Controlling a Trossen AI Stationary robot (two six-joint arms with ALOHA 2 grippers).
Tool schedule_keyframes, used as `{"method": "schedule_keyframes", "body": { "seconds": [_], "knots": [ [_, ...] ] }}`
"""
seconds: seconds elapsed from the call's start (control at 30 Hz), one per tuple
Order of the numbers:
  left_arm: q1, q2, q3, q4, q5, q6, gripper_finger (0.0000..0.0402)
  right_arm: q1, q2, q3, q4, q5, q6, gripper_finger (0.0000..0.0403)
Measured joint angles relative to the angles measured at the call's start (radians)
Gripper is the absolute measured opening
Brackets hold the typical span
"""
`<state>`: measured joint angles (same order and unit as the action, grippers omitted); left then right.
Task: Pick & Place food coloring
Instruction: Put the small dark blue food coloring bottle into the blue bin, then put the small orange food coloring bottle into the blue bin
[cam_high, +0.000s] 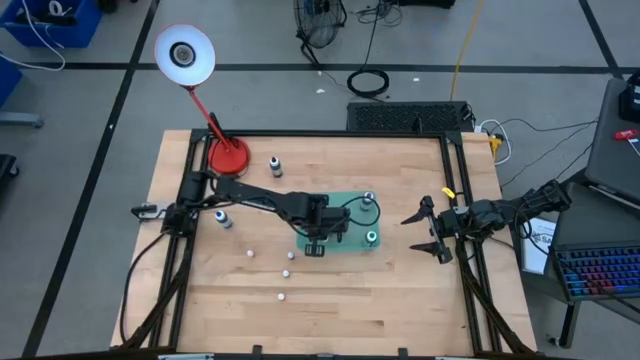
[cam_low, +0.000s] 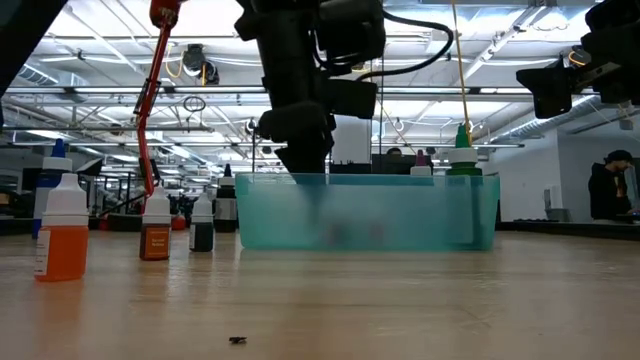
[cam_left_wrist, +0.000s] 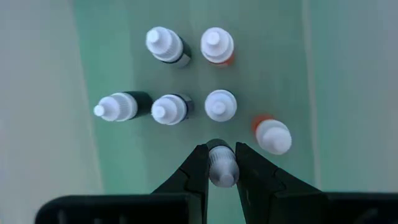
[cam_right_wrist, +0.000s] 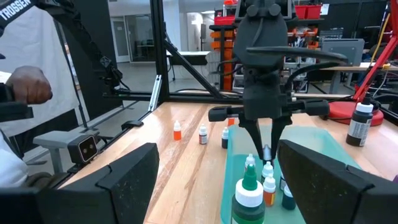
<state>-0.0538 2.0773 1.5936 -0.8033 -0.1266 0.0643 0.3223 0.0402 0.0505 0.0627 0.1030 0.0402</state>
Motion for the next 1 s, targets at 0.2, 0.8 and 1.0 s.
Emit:
{"method": "schedule_keyframes", "body": {
  "seconds": [0.2, 0.8, 1.0],
  "knots": [
    [0.001, 0.000, 0.000, 0.001, 0.030, -0.031, 0.0083, 0.000, 0.000, 0.000, 0.000, 0.000, 0.000, 0.0313],
    [0.001, -0.124, 0.000, -0.071, 0.022, -0.053, 0.0218, 0.000, 0.000, 0.000, 0.000, 0.000, 0.000, 0.0313],
    [-0.016, -0.285, 0.002, -0.230, 0.029, -0.201, 0.0207, 0.000, 0.001, 0.000, 0.000, 0.000, 0.000, 0.0313]
  ]
}}
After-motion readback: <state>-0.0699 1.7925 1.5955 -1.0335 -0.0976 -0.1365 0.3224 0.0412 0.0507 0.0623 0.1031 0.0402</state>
